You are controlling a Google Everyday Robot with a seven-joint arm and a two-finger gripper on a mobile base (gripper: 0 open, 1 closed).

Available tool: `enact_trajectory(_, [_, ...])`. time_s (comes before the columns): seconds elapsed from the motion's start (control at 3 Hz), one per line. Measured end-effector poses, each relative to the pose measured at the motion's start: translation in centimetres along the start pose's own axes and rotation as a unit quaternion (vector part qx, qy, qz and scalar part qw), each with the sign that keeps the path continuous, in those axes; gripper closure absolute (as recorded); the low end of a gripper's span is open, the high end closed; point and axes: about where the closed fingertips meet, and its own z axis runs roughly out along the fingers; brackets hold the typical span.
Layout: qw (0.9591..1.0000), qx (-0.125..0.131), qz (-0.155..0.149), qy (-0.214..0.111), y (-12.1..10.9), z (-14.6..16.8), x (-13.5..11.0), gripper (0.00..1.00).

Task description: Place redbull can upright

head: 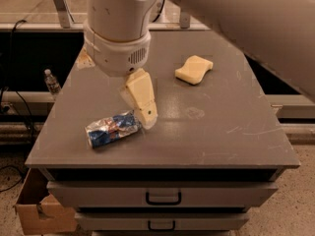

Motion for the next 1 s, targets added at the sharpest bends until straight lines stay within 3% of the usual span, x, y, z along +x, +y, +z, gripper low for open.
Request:
enact_trajectory(0.33, [0.9976, -0.056, -0.024, 0.032, -1.6, 3.5, -1.1, 0.0])
enact_trajectory(0.67, [0.9937, -0.103, -0.005, 0.044, -1.8, 6.7, -1.2, 0.0])
enact_trajectory(1.0, [0.9922, -0.116, 0.023, 0.038, -2.1, 8.5, -1.7, 0.0])
